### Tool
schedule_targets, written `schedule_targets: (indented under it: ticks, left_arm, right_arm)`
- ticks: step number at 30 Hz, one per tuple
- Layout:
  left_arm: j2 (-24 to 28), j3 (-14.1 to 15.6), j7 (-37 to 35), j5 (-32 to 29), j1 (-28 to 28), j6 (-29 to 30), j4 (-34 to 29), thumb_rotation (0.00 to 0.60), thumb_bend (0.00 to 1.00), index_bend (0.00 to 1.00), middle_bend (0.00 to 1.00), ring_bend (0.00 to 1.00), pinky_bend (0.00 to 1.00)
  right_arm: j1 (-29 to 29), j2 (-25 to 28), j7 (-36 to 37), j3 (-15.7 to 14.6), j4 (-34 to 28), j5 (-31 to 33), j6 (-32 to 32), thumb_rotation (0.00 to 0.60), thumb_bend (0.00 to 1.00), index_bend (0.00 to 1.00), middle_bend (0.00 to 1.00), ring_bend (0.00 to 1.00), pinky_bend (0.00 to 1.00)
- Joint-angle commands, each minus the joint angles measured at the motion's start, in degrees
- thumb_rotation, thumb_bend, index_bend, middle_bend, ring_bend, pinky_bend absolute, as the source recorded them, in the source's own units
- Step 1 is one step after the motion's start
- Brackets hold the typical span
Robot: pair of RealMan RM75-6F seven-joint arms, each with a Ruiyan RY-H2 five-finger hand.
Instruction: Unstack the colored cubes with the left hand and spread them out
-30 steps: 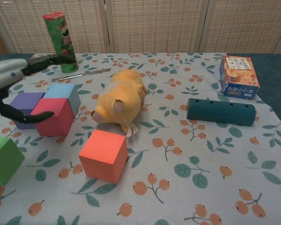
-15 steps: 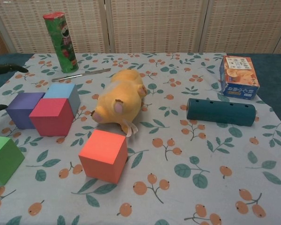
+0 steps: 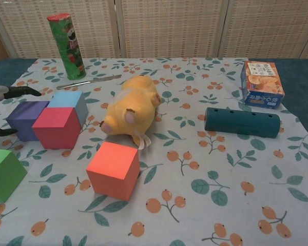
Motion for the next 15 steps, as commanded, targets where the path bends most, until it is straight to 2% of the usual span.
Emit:
schedule_targets:
  ticks: [1, 4, 6, 9, 12, 15]
  left_arm:
    - [-1.2, -0.7, 0.3, -1.0, -0.6, -0.7, 1.0, 0.600, 0.33, 0.00, 0.00, 0.03, 0.09]
    - [-2.9, -1.5, -0.5, -0.7, -0.8, 0.6, 2.1, 0.600, 0.33, 0.01, 0.10, 0.18, 0.13]
    - [-3.6, -1.5, -0.9, -0.2, -0.8, 1.2, 3.0, 0.600, 0.32, 0.13, 0.31, 0.31, 0.17]
    - [-3.8, -1.3, -1.0, -0.2, -0.9, 0.8, 3.4, 0.600, 0.32, 0.29, 0.49, 0.44, 0.19]
    - [-3.8, -1.4, -1.0, -0.5, -0.9, 0.8, 3.4, 0.600, 0.32, 0.38, 0.60, 0.51, 0.20]
    - [-3.7, -1.6, -0.9, -0.5, -0.6, 1.8, 3.3, 0.600, 0.32, 0.40, 0.61, 0.53, 0.20]
  right_arm:
    - [-0.1, -0.1, -0.1, 0.0, 0.0, 0.0, 0.1, 0.600, 0.16, 0.00, 0.00, 0.00, 0.00]
    - [-0.1, -0.2, -0.3, 0.1, 0.1, 0.2, -0.1, 0.600, 0.16, 0.00, 0.00, 0.00, 0.00]
    - [0.0, -0.3, -0.4, 0.2, 0.1, 0.4, -0.2, 0.600, 0.16, 0.00, 0.00, 0.00, 0.00]
    - [0.0, -0.4, -0.4, 0.3, 0.2, 0.6, -0.4, 0.600, 0.16, 0.00, 0.00, 0.00, 0.00]
    - [0.1, -0.4, -0.3, 0.3, 0.2, 0.7, -0.6, 0.600, 0.16, 0.00, 0.00, 0.00, 0.00]
    - [0.0, -0.3, -0.3, 0.3, 0.1, 0.6, -0.4, 0.600, 0.16, 0.00, 0.00, 0.00, 0.00]
